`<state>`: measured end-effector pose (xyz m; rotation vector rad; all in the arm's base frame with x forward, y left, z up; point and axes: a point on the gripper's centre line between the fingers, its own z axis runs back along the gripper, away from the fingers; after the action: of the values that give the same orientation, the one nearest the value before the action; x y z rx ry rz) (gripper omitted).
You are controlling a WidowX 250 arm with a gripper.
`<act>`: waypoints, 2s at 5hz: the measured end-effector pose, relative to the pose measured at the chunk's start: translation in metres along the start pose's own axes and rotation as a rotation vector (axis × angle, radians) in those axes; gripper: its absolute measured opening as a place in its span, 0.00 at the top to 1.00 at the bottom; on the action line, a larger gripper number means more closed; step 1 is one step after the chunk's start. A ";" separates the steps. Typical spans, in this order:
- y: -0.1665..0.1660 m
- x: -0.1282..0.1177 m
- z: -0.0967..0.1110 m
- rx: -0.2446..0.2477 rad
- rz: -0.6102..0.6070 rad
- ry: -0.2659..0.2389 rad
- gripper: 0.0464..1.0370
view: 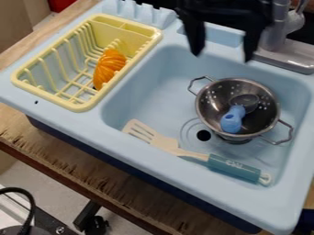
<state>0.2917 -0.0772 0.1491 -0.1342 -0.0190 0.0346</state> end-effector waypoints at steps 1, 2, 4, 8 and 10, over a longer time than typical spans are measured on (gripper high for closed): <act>-0.012 -0.007 -0.016 0.026 -0.026 -0.006 0.04; -0.007 -0.009 -0.028 0.045 -0.018 -0.022 0.04; 0.001 -0.011 -0.043 0.075 -0.019 -0.047 0.04; -0.002 -0.011 -0.053 0.050 0.029 -0.063 0.04; 0.000 -0.013 -0.063 0.079 0.032 -0.051 0.04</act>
<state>0.2798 -0.0863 0.0865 -0.0547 -0.0663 0.0703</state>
